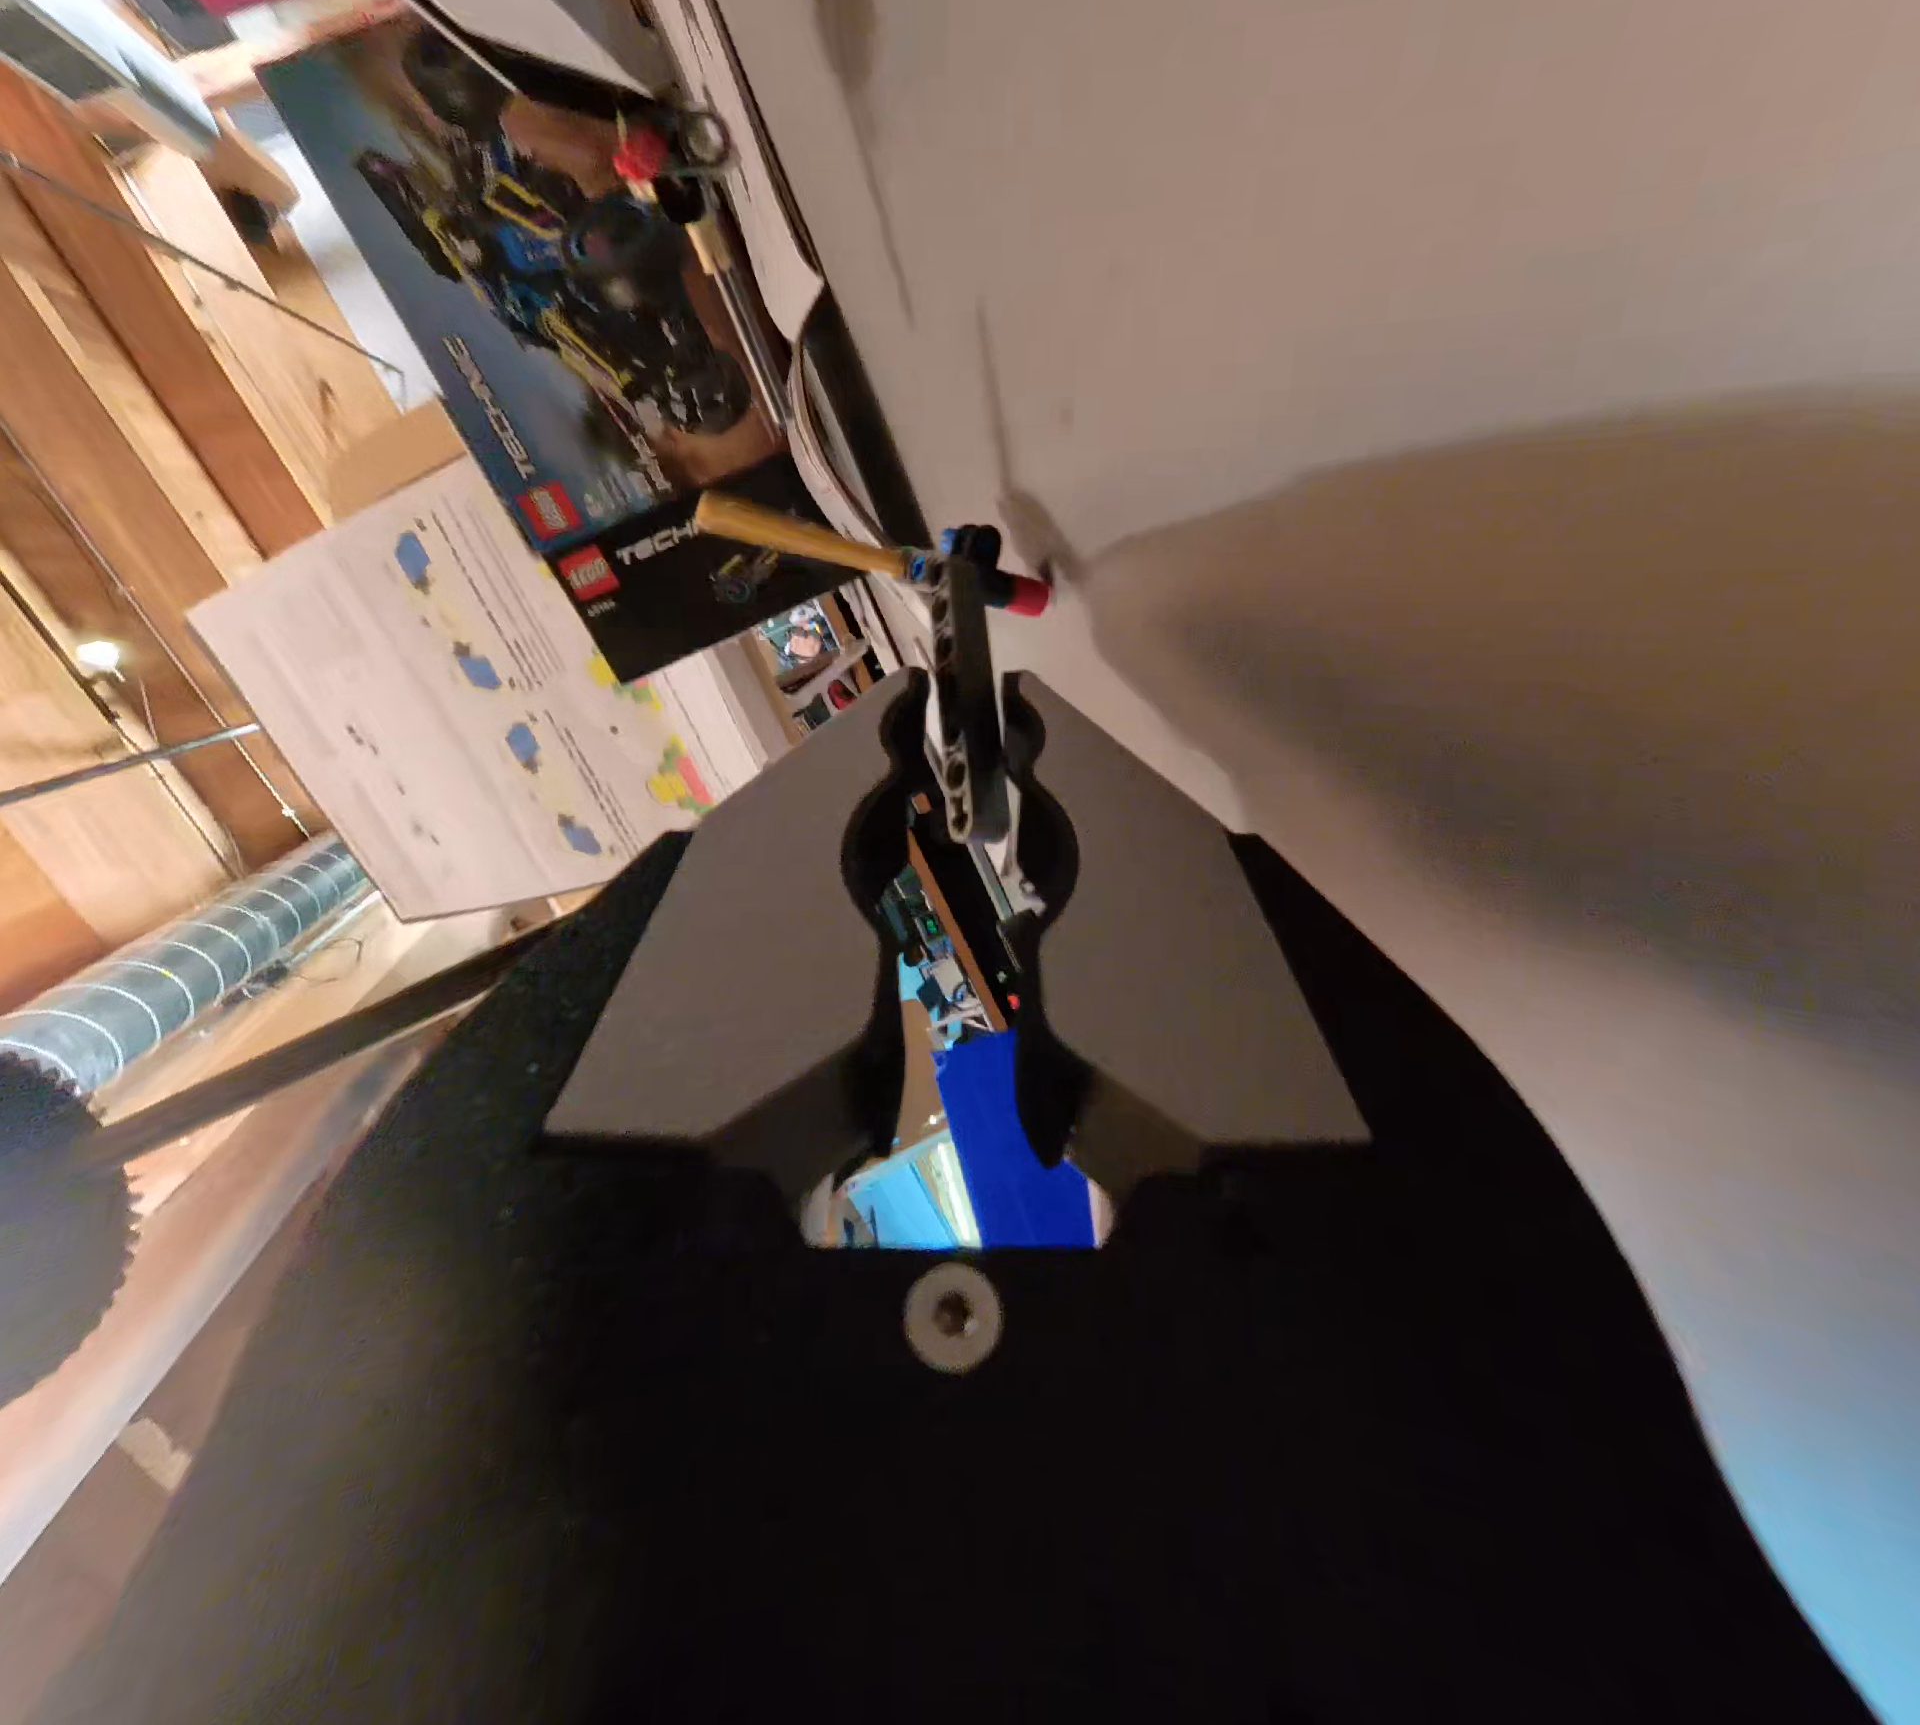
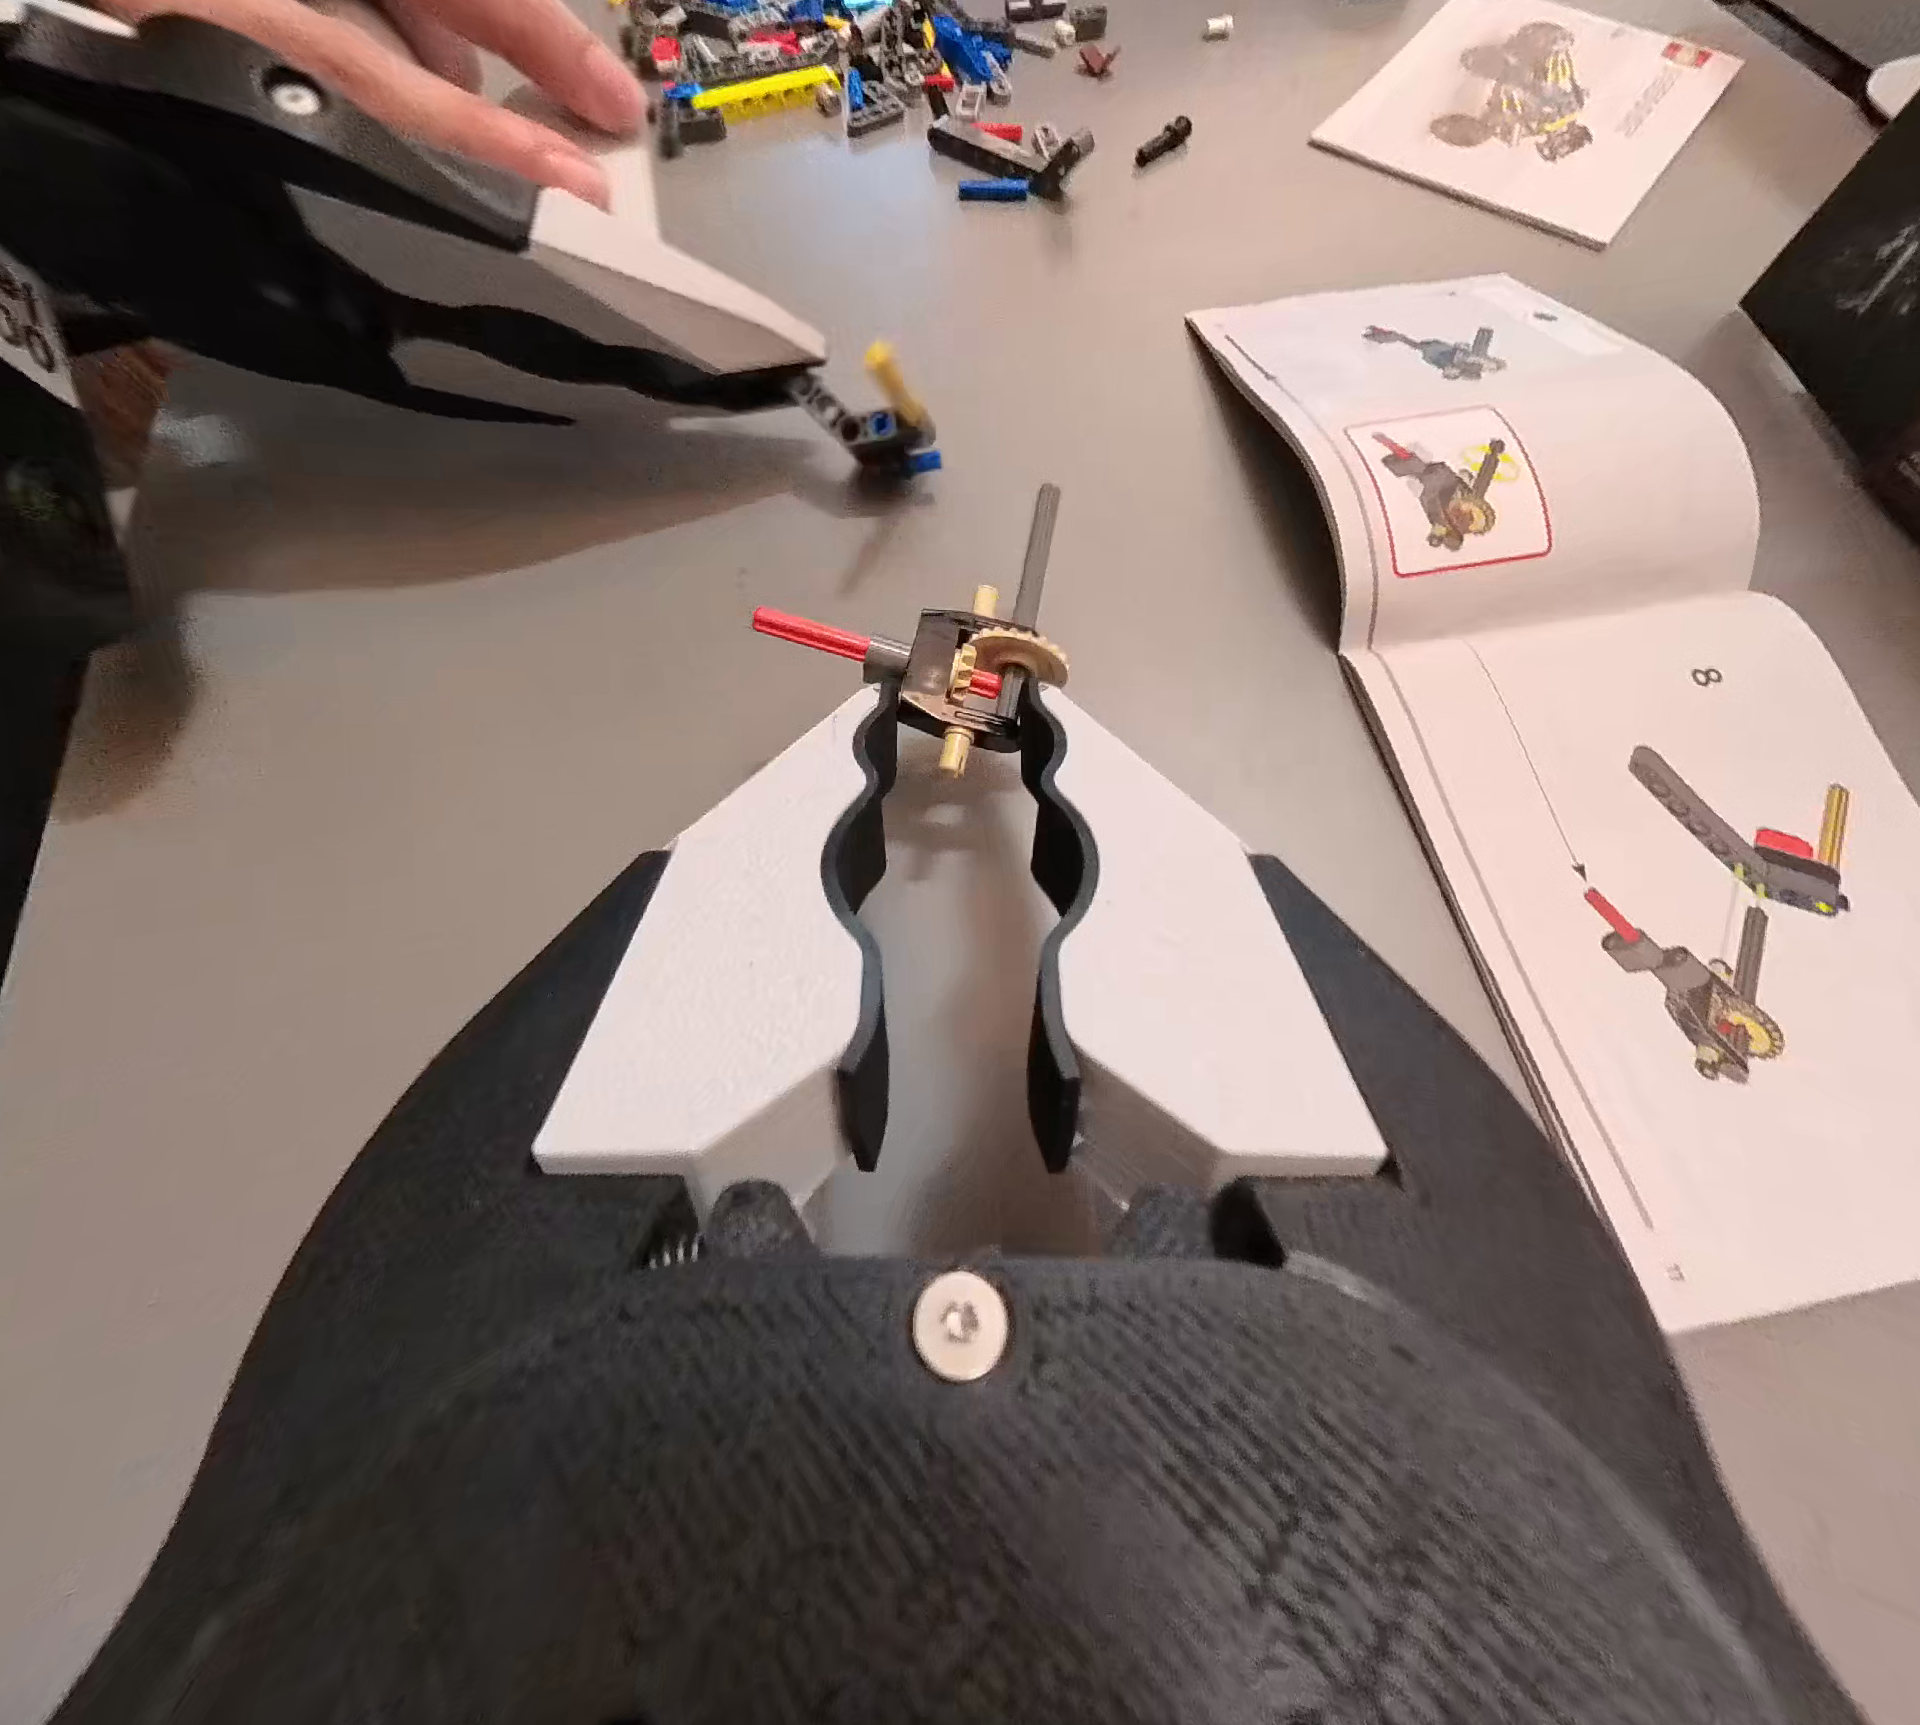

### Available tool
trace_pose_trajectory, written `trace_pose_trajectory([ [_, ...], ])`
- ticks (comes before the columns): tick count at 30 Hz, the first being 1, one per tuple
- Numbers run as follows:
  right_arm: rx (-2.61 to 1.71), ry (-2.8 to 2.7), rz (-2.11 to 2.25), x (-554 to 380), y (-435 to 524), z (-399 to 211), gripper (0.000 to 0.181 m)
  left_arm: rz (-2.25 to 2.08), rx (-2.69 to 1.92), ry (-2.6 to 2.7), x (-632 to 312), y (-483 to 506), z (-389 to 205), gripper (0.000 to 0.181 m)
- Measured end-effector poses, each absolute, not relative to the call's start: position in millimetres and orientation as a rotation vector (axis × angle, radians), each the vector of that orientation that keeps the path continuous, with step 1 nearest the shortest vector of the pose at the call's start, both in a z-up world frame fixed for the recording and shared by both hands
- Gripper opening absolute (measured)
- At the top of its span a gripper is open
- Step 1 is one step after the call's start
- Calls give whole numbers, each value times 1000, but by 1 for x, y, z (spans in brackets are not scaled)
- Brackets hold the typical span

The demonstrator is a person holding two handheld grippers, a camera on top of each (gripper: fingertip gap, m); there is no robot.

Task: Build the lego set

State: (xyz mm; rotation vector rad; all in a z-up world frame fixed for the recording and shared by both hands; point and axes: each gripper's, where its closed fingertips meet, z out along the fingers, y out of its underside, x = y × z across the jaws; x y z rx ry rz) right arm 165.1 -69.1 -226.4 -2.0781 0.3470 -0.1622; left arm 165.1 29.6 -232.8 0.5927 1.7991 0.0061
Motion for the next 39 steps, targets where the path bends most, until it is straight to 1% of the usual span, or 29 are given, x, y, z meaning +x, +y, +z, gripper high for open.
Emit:
trace_pose_trajectory([
  [1, -2079, 347, -154, 165, -71, -227, 22, 4, 610, 1798, 163, 26, -233, 16],
  [3, -2069, 355, -130, 164, -72, -226, 22, 13, 649, 1809, 159, 21, -235, 32],
  [6, -2072, 353, -92, 161, -75, -227, 22, -67, 690, 1815, 150, 10, -231, 41],
  [10, -2111, 380, -67, 157, -90, -224, 22, -355, 495, 2135, 131, 10, -231, 52],
  [12, -2127, 386, -26, 149, -98, -217, 22, -558, 333, 2386, 114, 11, -230, 55],
  [14, -2142, 363, 21, 136, -98, -210, 22, -783, 146, 2575, 103, 10, -221, 62],
  [16, -2167, 284, 42, 120, -90, -207, 22, -997, 22, 2639, 106, 10, -209, 54],
  [17, -2185, 251, 35, 115, -84, -208, 22, -1061, -17, 2605, 117, 11, -204, 44],
  [18, -2212, 226, 36, 109, -79, -210, 22, -1097, -18, 2547, 129, 12, -201, 37],
  [20, -2274, 177, 51, 101, -71, -219, 22, -1091, 72, 2461, 145, 13, -204, 36],
  [25, -2298, 184, 97, 94, -67, -229, 22, -825, 489, 2372, 142, 3, -231, 41],
  [26, -2285, 183, 98, 92, -67, -229, 22, -777, 541, 2374, 139, 2, -237, 40],
  [27, -2276, 183, 101, 91, -67, -228, 22, -738, 582, 2376, 138, 2, -243, 32],
  [29, -2277, 192, 103, 91, -68, -229, 22, -723, 612, 2354, 139, -1, -247, 23],
  [30, -2283, 191, 105, 91, -70, -230, 22, -727, 608, 2359, 141, -3, -248, 21],
  [39, -2278, 185, 119, 89, -77, -229, 22, -699, 598, 2500, 145, -9, -251, 21],
])
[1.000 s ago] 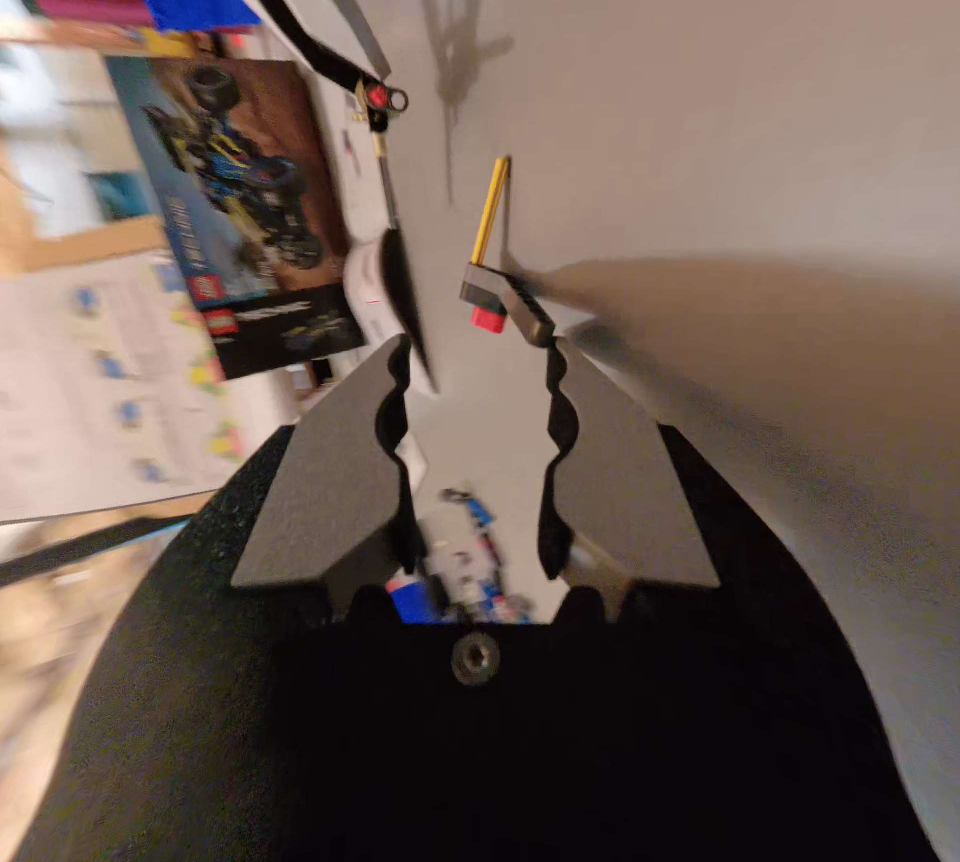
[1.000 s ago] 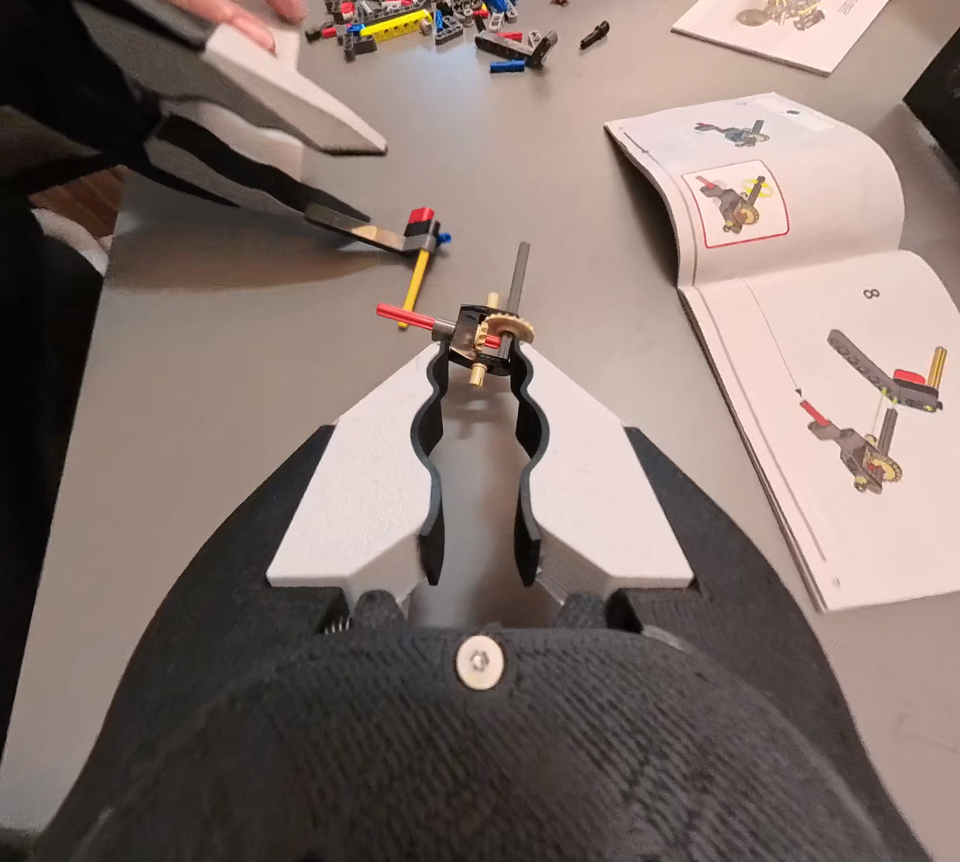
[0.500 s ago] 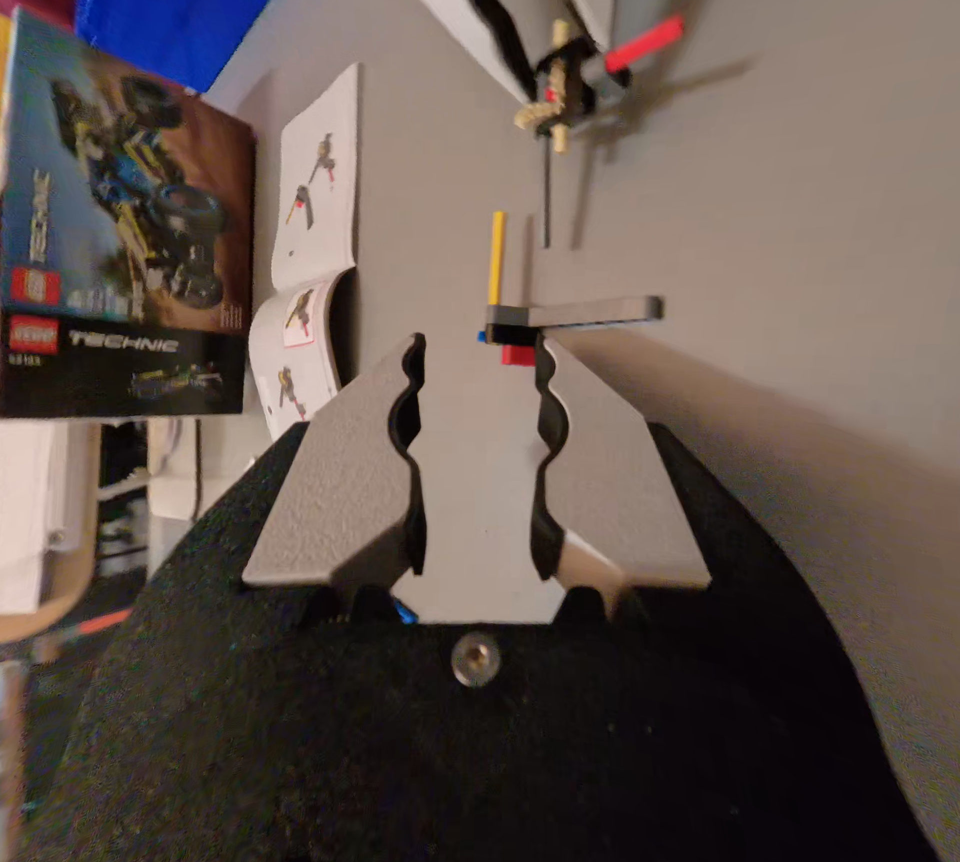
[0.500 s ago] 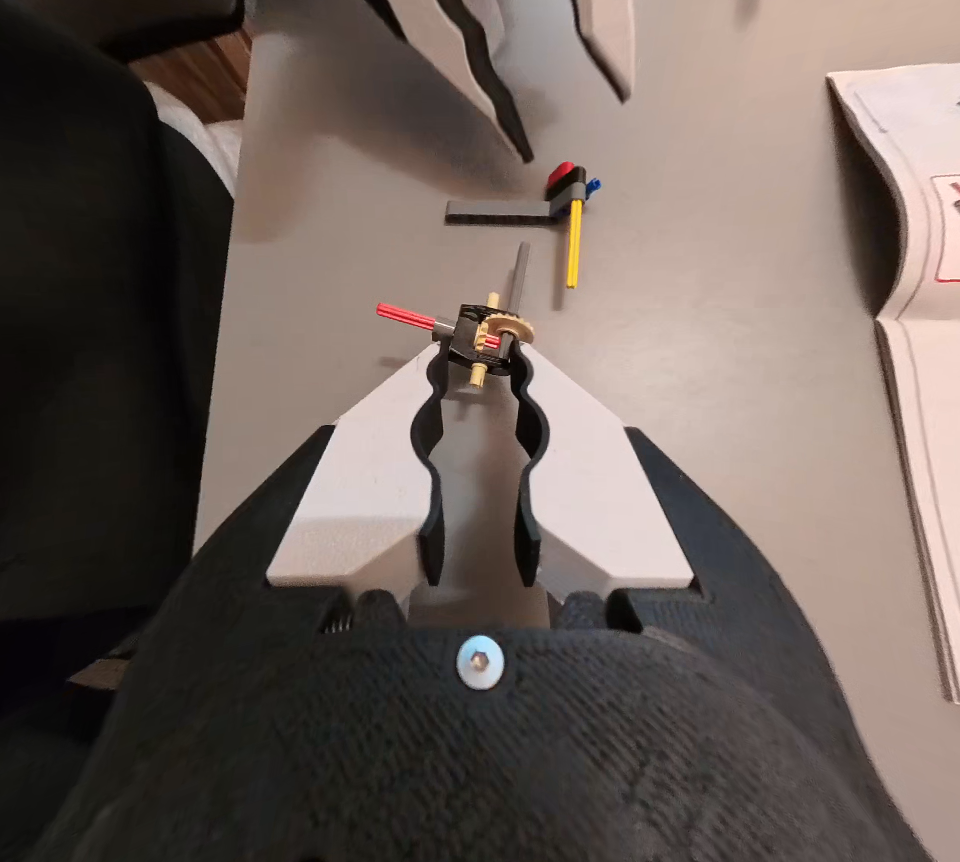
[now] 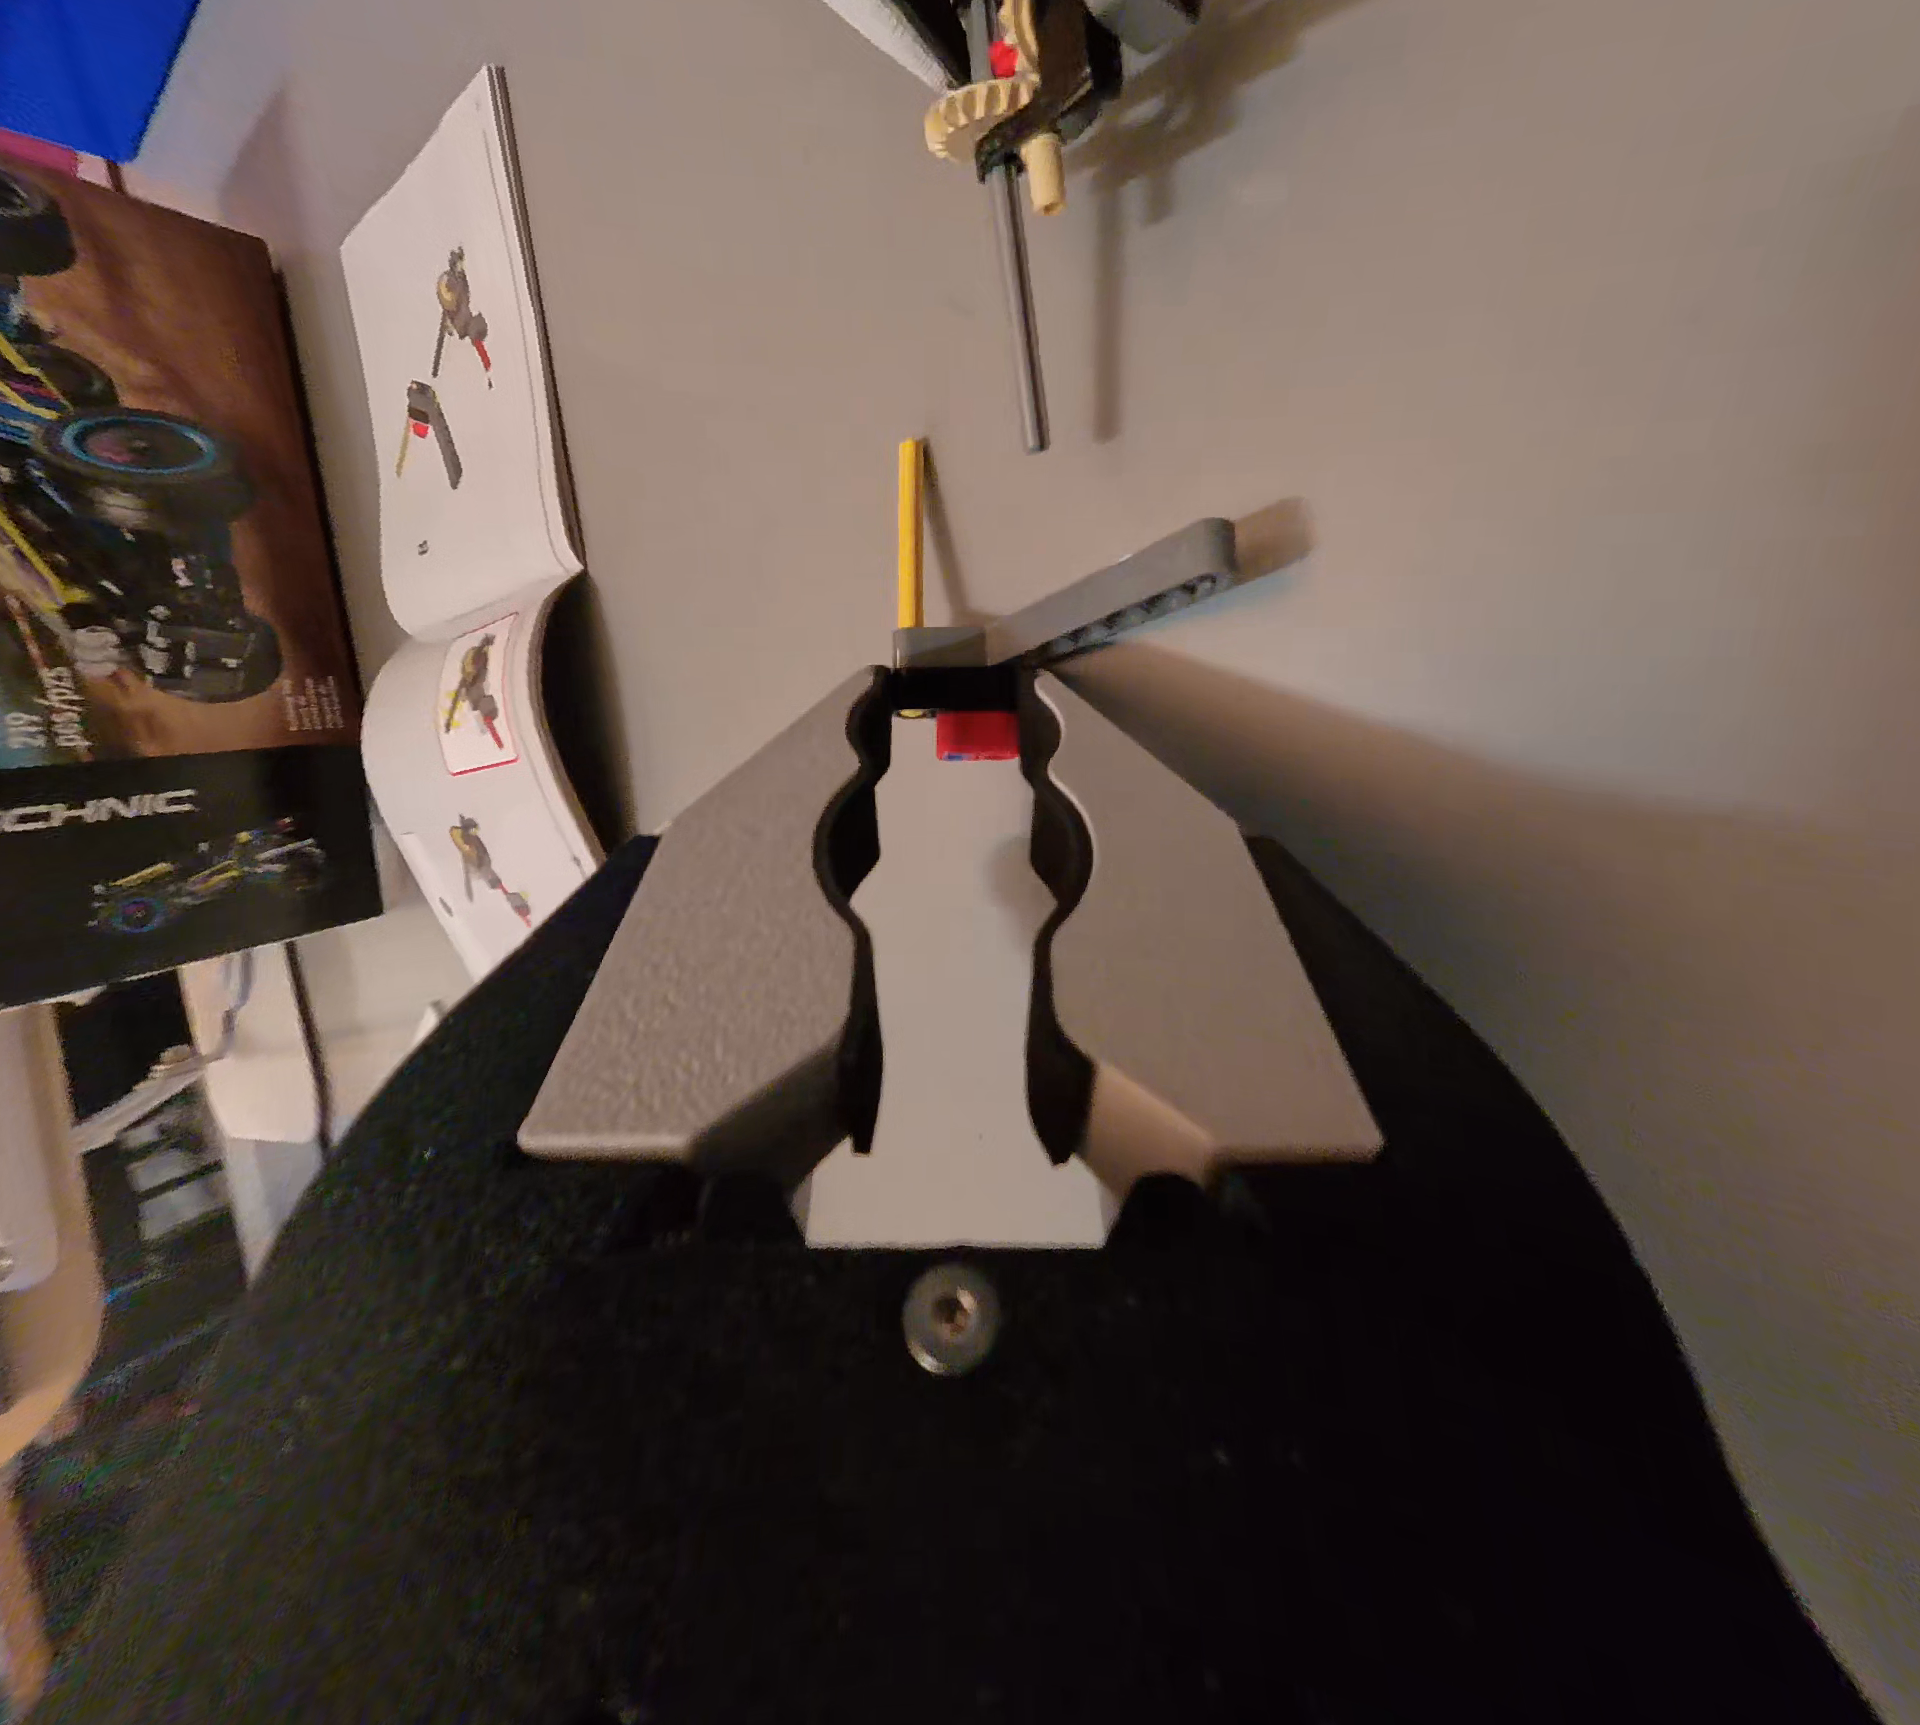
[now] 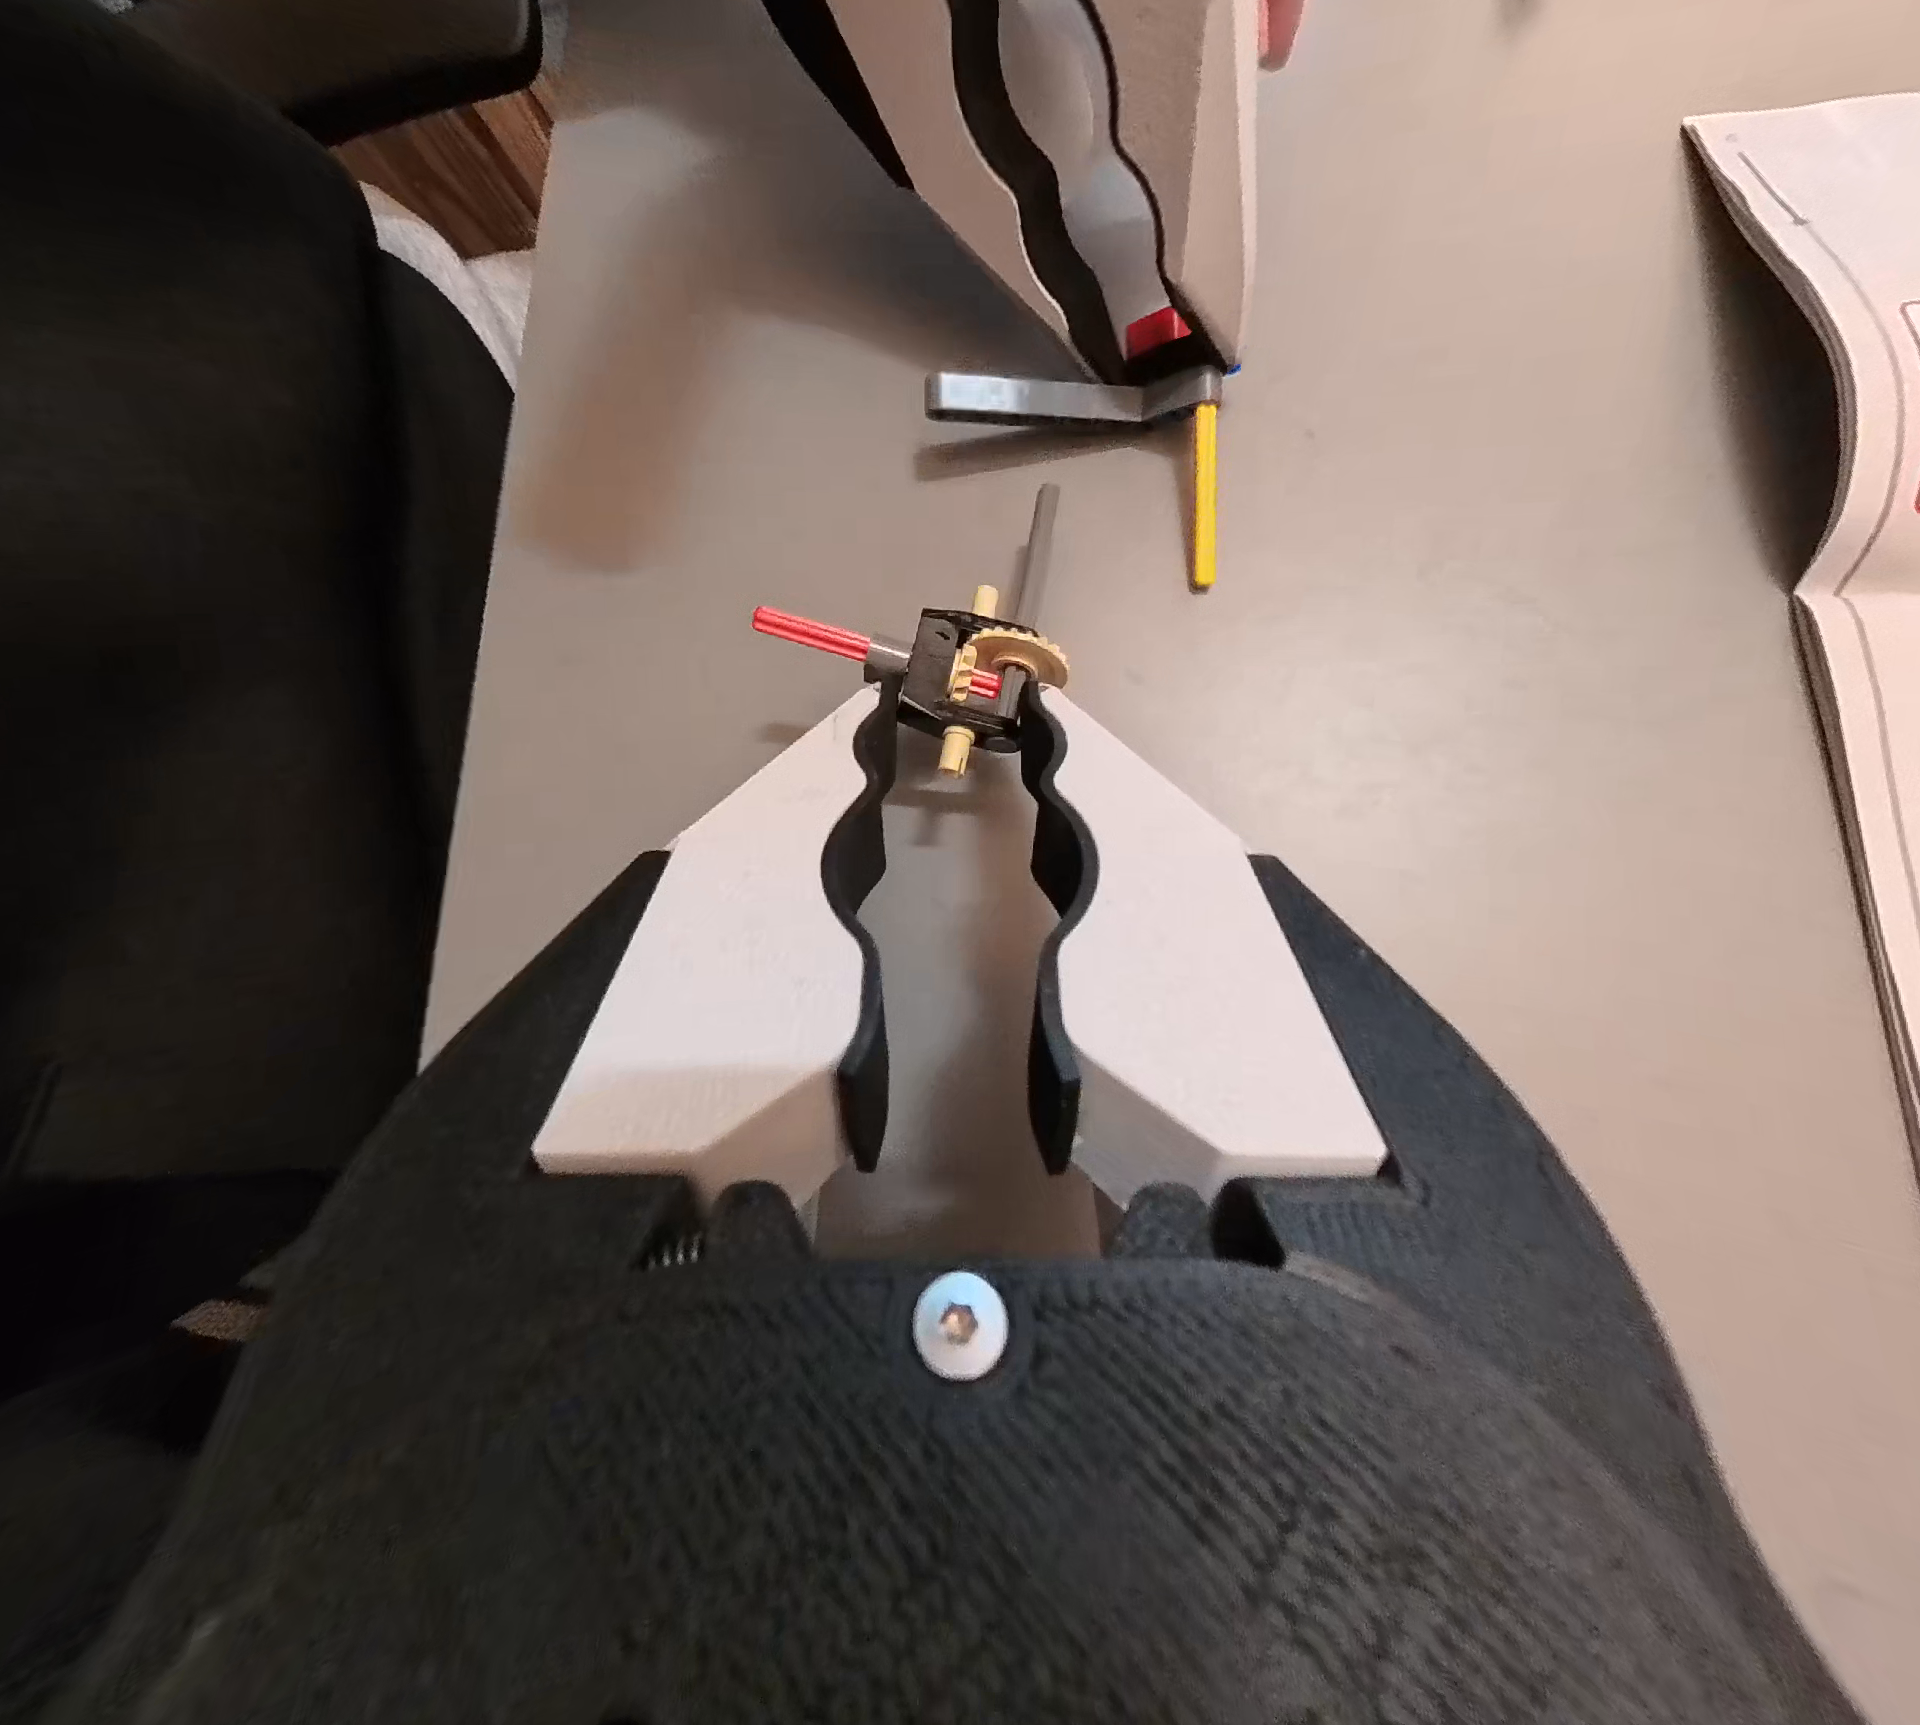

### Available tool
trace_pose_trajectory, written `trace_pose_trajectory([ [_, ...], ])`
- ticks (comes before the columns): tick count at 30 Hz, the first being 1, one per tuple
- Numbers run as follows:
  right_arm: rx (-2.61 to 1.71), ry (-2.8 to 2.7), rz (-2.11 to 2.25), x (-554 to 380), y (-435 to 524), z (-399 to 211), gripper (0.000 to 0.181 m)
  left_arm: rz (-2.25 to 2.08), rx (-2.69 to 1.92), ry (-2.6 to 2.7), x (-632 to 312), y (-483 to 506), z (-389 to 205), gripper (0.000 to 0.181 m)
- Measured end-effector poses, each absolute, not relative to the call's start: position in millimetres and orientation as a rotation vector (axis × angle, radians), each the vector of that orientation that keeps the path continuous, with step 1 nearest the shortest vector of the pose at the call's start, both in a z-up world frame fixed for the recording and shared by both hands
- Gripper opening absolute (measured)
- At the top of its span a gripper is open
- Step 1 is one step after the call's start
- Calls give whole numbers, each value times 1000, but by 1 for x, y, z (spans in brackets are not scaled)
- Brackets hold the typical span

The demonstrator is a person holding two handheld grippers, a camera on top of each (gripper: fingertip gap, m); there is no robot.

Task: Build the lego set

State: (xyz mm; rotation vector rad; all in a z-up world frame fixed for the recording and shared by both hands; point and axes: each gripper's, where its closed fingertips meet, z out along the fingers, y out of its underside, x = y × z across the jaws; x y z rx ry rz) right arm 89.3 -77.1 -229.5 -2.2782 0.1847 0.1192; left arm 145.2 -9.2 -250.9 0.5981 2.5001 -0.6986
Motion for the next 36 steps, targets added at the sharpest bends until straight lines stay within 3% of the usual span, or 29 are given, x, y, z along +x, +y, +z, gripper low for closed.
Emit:
trace_pose_trajectory([
  [11, -2272, 148, -3, 104, -87, -235, 22, -941, 396, 2693, 150, -12, -254, 21],
  [25, -2299, 279, -63, 124, -110, -244, 21, -680, 654, 2308, 163, -12, -248, 21],
  [36, -2267, 311, -109, 136, -101, -252, 22, -796, 502, 2324, 163, -11, -246, 31],
])
